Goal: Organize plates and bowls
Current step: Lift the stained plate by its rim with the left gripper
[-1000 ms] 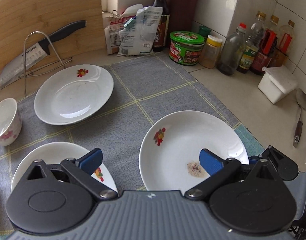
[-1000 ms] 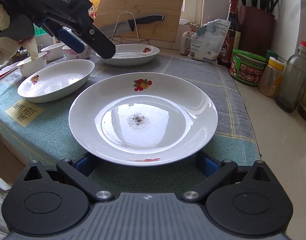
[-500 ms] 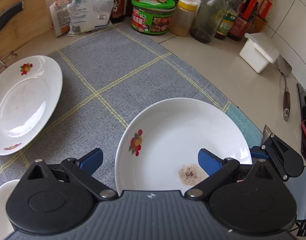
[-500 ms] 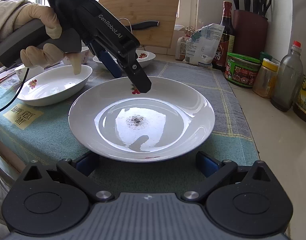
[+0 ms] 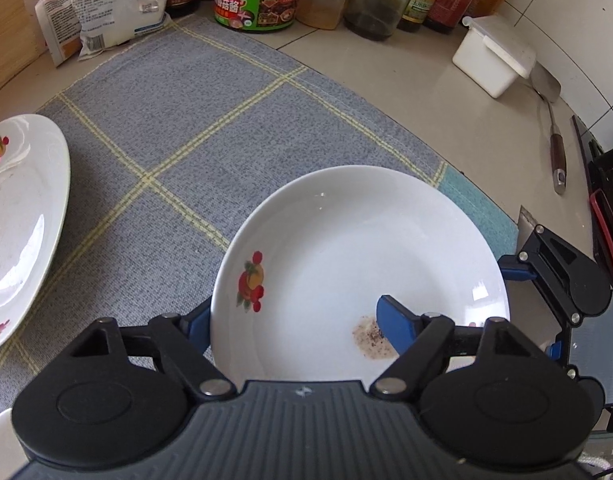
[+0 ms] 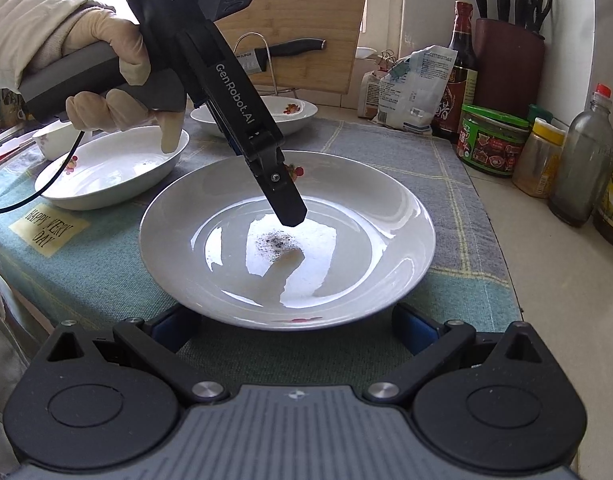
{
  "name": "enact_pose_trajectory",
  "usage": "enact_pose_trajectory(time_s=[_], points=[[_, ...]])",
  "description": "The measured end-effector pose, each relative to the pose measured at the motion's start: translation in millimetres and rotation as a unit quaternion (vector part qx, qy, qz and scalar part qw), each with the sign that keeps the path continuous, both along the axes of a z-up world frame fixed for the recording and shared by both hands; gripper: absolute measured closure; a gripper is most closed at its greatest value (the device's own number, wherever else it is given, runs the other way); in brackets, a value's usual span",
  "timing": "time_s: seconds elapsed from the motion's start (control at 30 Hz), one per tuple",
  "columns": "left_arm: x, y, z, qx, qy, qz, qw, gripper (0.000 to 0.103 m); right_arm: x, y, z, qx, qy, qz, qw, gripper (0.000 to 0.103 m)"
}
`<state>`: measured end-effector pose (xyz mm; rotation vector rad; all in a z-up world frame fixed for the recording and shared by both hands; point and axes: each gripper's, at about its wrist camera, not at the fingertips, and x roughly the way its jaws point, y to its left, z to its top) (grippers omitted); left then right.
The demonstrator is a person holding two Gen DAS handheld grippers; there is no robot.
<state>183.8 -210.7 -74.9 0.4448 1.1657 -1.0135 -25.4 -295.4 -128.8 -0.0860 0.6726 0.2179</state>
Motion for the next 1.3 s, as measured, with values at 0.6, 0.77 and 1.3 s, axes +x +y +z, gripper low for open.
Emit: enact_pose_trajectory(time_s=[0.6, 0.77, 1.3], points=[[2.1, -7.8, -0.5, 0.008, -0.001, -0.032, 0.9995, 0.022, 12.3, 3.0, 5.3, -0.005, 0.034, 0.014, 0.999, 0.000], [1.9, -8.1, -0.9, 0.009, -0.003, -0.035, 0.9993, 0.022, 16.7, 3.7, 7.0, -0.007, 0.047, 0.015, 0.999, 0.000], [1.6, -4.7, 13.9, -0.005, -0.010, -0.033, 0.9994, 0.022, 25.5, 2.3, 20.1, -0.029, 0.061, 0.020, 0.998, 0.000]])
